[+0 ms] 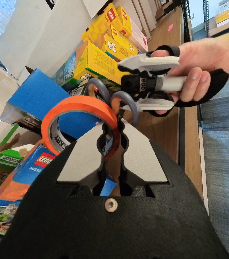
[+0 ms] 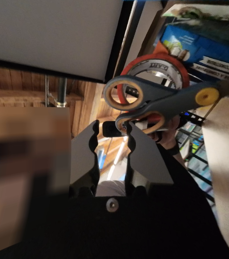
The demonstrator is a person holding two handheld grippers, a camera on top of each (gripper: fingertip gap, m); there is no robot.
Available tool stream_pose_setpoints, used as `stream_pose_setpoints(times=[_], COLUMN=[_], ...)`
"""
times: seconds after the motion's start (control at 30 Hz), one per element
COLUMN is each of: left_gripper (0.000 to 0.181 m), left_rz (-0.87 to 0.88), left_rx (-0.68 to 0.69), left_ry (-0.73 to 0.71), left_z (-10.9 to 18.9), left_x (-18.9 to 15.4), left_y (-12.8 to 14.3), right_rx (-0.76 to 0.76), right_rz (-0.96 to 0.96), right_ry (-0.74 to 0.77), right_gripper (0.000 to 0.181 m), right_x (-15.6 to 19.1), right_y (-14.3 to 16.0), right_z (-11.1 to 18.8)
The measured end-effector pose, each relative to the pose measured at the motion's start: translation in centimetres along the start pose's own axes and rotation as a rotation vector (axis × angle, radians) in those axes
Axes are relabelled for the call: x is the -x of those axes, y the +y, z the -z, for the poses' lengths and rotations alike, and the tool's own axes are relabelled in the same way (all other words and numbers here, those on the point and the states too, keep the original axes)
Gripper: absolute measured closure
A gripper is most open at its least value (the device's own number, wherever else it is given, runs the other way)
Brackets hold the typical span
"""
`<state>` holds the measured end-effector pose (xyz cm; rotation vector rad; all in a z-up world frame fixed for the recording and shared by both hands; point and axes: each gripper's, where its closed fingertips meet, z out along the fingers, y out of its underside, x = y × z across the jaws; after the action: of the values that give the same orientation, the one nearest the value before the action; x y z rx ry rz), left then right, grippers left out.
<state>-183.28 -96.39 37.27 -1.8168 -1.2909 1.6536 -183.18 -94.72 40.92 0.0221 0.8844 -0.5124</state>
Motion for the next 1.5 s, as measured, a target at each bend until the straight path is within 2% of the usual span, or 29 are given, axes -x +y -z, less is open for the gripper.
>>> stream_pose_setpoints(times=[0.1, 0.13, 0.23, 0.37, 0.57, 0.7, 0.87, 1.23, 1.37, 1.5], left_gripper=[0.168, 0.169, 0.169, 0.168, 0.169, 0.168, 0.167, 0.167, 0.168, 0.168], left_rz=[0.005, 0.007, -0.009, -0.006, 0.004, -0.036, -0.088, -0.195, -0.188, -0.197], left_rx=[-0.006, -0.009, -0.014, -0.035, -0.070, -0.059, -0.050, 0.010, 0.007, -0.001], left_ry=[-0.001, -0.008, -0.040, -0.071, -0.092, -0.092, -0.080, 0.001, 0.038, 0.039], left_z=[-0.1, -0.1, -0.2, -0.2, -0.1, 0.0, 0.0, -0.3, -0.2, -0.3], left_x=[-0.1, -0.1, -0.1, -0.1, 0.1, 0.2, -0.3, -1.4, -1.3, -1.0], left_y=[-0.1, -0.1, 0.0, -0.2, -0.2, -0.2, 0.0, 0.9, 0.9, 0.9], right_rx=[-0.076, -0.101, -0.166, -0.289, -0.345, -0.332, -0.305, -0.153, -0.087, -0.112], right_rz=[-0.157, -0.196, -0.281, -0.405, -0.448, -0.496, -0.543, -0.699, -0.679, -0.677], right_ry=[-0.010, 0.011, -0.001, -0.021, 0.011, 0.051, 0.089, 0.278, 0.272, 0.208], right_gripper=[0.145, 0.138, 0.136, 0.139, 0.146, 0.153, 0.149, 0.151, 0.149, 0.152], right_x=[-0.4, -0.8, -0.6, -0.6, -1.0, -1.5, -1.5, -3.0, -2.7, -2.8], right_y=[-0.4, -0.5, -1.0, -1.6, -1.9, -1.7, -1.5, -0.6, -0.6, -0.9], right_z=[0.1, 0.1, 0.1, 0.1, -0.3, -0.4, -0.1, 0.7, 0.2, 0.0])
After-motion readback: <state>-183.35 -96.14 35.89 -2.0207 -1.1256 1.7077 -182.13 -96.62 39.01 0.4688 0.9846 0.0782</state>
